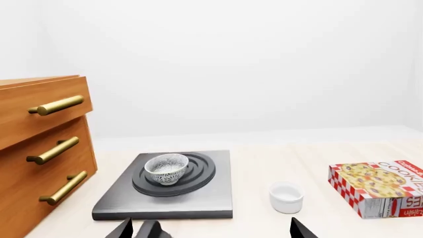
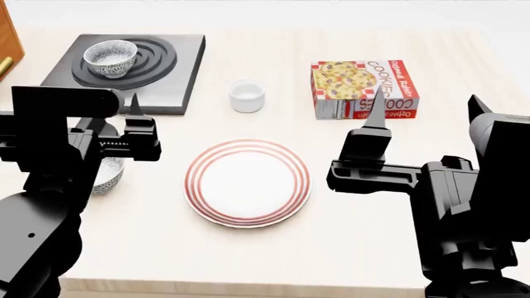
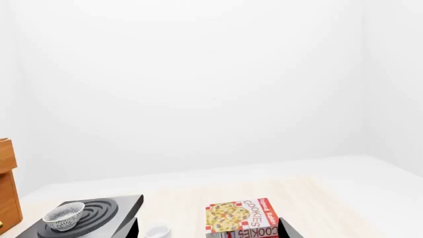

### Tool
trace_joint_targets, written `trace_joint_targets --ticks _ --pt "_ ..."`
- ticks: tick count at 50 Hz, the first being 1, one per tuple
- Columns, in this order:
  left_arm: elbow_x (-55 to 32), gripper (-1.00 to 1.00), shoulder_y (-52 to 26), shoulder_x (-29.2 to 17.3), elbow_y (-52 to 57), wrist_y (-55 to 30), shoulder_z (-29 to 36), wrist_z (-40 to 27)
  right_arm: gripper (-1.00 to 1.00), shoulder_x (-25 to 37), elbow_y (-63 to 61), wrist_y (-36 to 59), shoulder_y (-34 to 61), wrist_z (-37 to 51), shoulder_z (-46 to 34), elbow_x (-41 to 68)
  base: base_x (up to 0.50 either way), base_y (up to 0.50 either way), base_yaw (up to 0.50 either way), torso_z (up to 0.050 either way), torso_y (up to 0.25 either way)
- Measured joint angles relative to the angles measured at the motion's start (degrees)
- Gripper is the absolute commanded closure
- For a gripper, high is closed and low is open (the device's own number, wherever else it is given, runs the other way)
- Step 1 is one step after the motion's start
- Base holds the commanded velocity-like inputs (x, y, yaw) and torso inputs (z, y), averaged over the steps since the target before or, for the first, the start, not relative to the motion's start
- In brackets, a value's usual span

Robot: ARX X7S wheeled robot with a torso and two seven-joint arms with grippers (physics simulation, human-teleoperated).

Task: Pick the akita bowl on the stove and place it on the plate.

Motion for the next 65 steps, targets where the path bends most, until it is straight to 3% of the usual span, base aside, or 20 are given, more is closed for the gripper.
trace_joint_targets --ticks 65 --pt "-1.57 -1.00 -0.44 -1.29 -0.43 0.60 1.60 -1.28 -1.00 1.32 0.12 -0.44 0.06 1.68 -0.69 2.48 0.29 0.06 0.00 0.000 0.000"
